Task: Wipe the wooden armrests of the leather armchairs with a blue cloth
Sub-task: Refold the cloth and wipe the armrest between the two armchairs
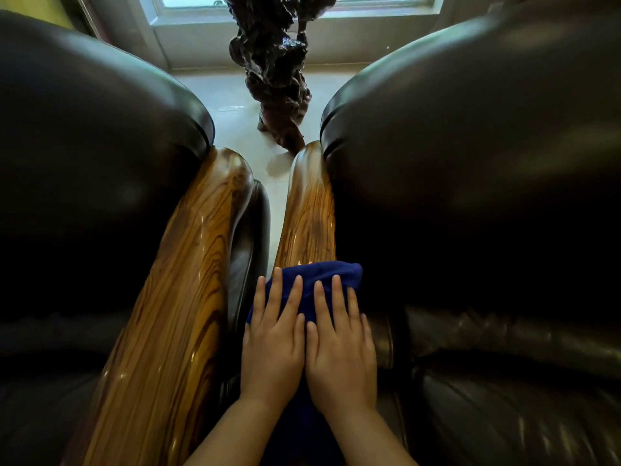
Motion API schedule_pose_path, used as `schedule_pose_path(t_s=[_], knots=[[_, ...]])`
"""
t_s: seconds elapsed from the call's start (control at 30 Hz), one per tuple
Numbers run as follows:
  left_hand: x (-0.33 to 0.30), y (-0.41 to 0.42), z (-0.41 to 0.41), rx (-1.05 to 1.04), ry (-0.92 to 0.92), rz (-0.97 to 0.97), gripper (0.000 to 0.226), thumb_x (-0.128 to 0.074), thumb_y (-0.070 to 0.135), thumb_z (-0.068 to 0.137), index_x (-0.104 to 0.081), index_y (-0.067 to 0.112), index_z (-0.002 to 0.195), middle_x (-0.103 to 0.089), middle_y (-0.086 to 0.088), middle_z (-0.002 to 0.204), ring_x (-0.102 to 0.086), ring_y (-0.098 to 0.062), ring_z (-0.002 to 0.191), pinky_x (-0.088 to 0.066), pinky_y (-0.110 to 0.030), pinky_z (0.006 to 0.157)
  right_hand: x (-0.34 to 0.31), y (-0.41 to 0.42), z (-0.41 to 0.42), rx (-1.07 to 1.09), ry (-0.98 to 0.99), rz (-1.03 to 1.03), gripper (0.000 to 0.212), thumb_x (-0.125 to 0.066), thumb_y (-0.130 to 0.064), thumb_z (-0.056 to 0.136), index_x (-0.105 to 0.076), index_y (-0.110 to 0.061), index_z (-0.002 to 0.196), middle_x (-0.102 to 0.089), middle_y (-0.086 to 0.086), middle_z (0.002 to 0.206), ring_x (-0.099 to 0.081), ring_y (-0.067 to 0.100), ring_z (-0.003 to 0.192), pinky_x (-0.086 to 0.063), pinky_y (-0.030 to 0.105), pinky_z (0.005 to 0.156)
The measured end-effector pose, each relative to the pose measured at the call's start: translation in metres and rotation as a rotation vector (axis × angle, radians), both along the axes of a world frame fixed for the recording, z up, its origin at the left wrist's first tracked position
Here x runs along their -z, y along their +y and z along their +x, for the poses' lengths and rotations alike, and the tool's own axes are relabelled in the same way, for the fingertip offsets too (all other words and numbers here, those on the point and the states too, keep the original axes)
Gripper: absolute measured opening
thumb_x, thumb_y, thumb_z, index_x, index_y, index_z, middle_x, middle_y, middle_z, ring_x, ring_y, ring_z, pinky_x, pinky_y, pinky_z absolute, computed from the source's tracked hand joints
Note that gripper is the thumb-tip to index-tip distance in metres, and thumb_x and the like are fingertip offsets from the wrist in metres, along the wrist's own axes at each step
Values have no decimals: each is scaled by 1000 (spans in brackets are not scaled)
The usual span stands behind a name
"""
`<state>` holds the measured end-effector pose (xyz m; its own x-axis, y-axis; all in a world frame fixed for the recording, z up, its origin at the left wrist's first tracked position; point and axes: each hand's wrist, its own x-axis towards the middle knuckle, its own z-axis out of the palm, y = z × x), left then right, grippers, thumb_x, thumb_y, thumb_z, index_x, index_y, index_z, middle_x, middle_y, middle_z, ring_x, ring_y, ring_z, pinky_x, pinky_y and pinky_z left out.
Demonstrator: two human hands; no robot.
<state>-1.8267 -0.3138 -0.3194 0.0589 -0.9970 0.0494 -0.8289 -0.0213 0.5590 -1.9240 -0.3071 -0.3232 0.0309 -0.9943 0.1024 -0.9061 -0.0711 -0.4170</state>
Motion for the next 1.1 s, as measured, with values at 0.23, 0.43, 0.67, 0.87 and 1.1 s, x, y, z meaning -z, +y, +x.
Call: schedule_pose_path(t_s=[0.23, 0.43, 0.67, 0.87, 1.1], knots=[[-4, -48, 0, -12, -39, 19, 52, -16, 44, 89, 14, 56, 129, 26, 25, 146, 33, 5, 131, -10, -46, 112, -4, -49, 2, 0, -52, 76, 54, 0, -46, 89, 18, -34, 138, 18, -10, 152, 13, 11, 141, 1, 38, 113], [-24, -87, 4, 22, -62, 78, 64, -30, 33, 96, 22, 39, 134, 33, 10, 147, 30, -8, 133, 9, -47, 112, -24, -93, -17, -170, -120, 183, 58, -28, -33, 97, 6, -33, 144, 17, -14, 151, 10, 9, 142, 1, 47, 114], [-36, -51, 26, 150, -40, -114, 41, -58, 21, 88, -52, 18, 128, -51, 1, 134, -42, -9, 125, -24, -20, 108, -41, -88, -61, -359, -28, -51, 39, -61, -22, 85, -56, -19, 124, -57, -3, 125, -47, 10, 117, -38, 23, 99], [-38, -77, 26, 233, 31, 90, 62, -51, 21, 91, -19, 22, 144, -10, 6, 156, -8, -5, 140, -3, -18, 108, -49, -120, -63, -444, 129, 70, 60, -55, -35, 89, -29, -22, 142, -10, -2, 157, -7, 15, 143, -14, 33, 115], [-44, -66, 29, 125, 55, 89, 59, -63, 18, 84, -38, 20, 137, -37, 1, 147, -32, -11, 135, -18, -22, 110, -42, -90, -50, -281, 38, -78, 32, -59, -26, 87, -61, -20, 118, -47, 4, 127, -39, 21, 120, -38, 34, 100]])
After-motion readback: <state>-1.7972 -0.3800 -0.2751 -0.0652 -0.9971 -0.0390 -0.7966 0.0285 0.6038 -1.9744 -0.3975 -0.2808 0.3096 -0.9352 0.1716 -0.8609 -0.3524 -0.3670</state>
